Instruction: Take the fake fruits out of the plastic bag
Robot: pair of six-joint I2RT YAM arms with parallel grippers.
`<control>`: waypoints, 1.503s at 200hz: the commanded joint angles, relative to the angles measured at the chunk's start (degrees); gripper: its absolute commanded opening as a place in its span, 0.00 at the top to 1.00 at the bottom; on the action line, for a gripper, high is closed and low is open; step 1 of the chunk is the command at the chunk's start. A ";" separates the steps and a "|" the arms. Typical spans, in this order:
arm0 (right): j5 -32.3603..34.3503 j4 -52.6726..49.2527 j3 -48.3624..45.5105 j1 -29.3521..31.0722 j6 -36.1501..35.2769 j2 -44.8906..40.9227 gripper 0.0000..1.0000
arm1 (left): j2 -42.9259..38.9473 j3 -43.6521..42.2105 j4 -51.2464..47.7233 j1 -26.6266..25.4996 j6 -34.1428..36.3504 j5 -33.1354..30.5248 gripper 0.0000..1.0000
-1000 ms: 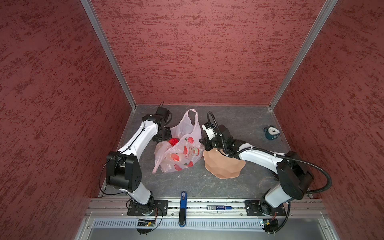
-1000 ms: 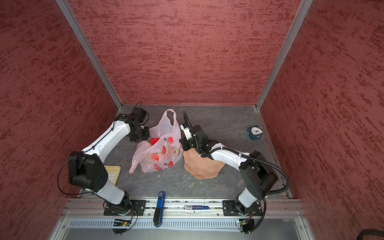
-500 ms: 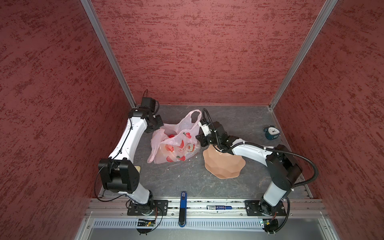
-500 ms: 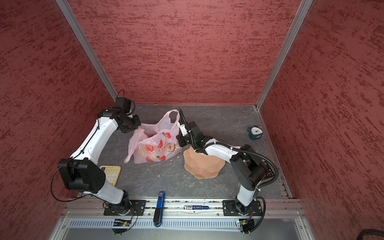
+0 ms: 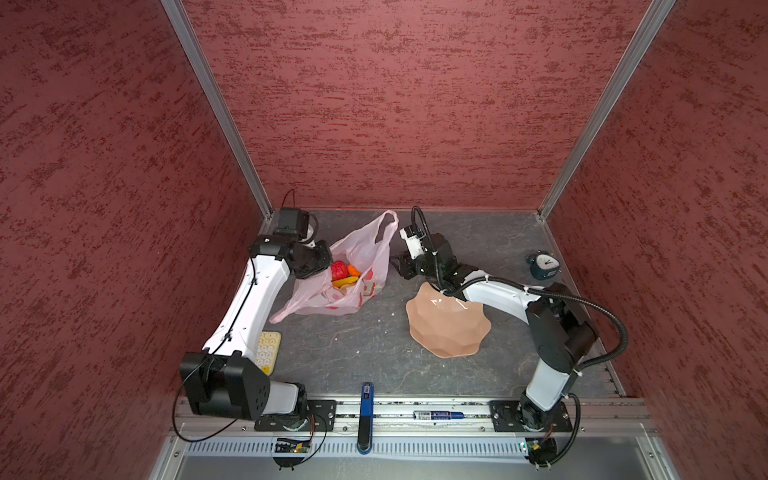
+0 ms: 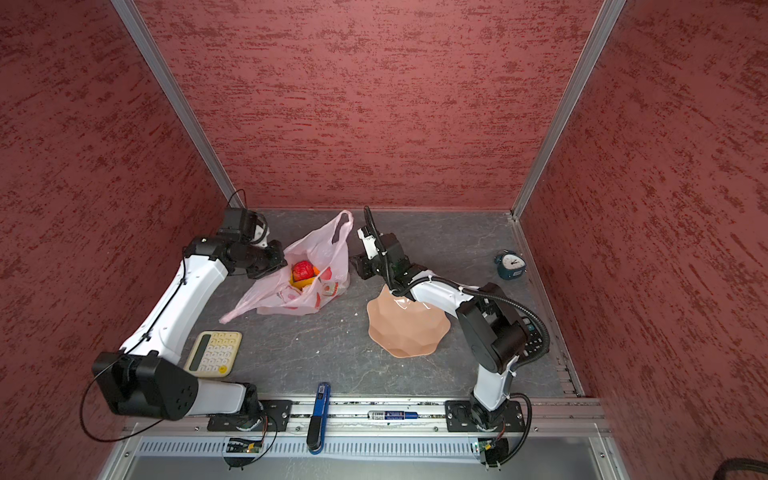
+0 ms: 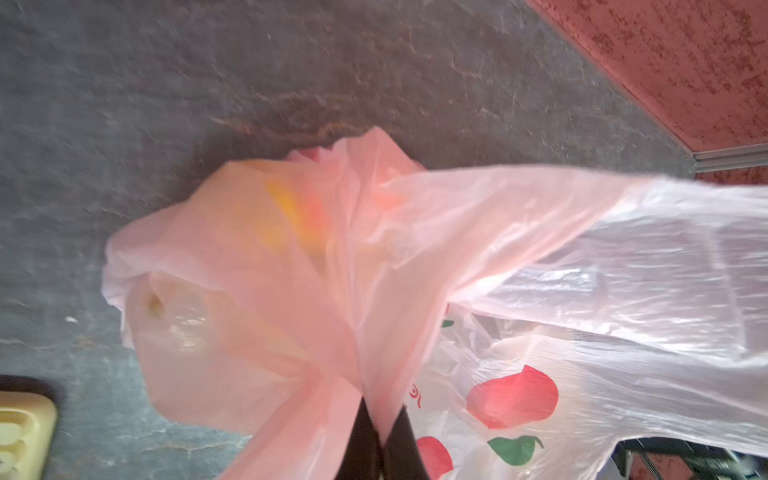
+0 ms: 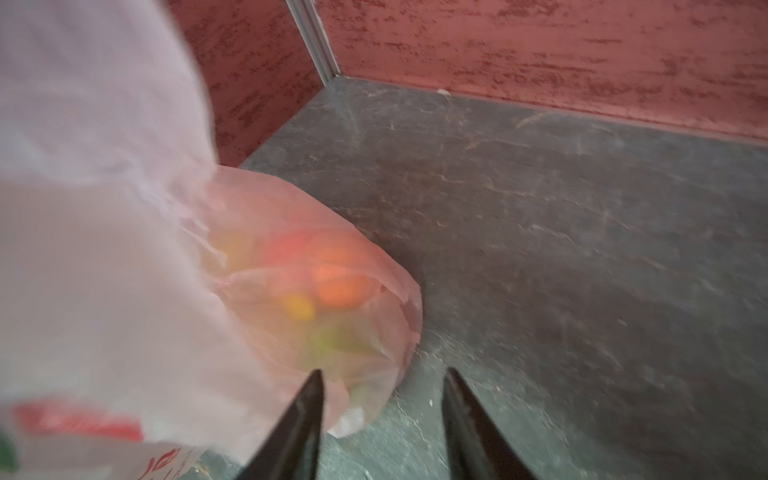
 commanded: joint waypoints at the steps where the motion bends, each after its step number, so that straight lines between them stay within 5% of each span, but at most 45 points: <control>1: -0.45 -2.26 -3.56 0.12 2.76 -6.42 0.41 | -3.90 -4.37 1.41 -2.58 -4.39 0.65 1.00; 58: 5.85 -17.41 -9.46 2.95 11.45 -27.33 0.43 | -12.39 -10.46 3.05 -7.65 -11.19 -6.05 1.00; 100: 4.28 -27.07 -1.98 6.43 12.10 -35.80 0.63 | -14.82 -13.73 7.89 -11.06 -14.91 -9.02 1.00; 191: -0.95 -28.44 20.88 20.04 7.07 -15.10 0.74 | -15.26 -15.92 12.06 -15.13 -17.43 -12.74 1.00; 250: -0.91 -25.95 21.11 20.18 8.71 1.35 0.79 | -20.75 -19.91 5.96 -13.89 -18.61 -14.93 1.00; 300: -6.24 -23.76 14.96 20.25 10.20 6.96 0.79 | -26.92 -26.16 0.50 -13.75 -23.78 -17.81 1.00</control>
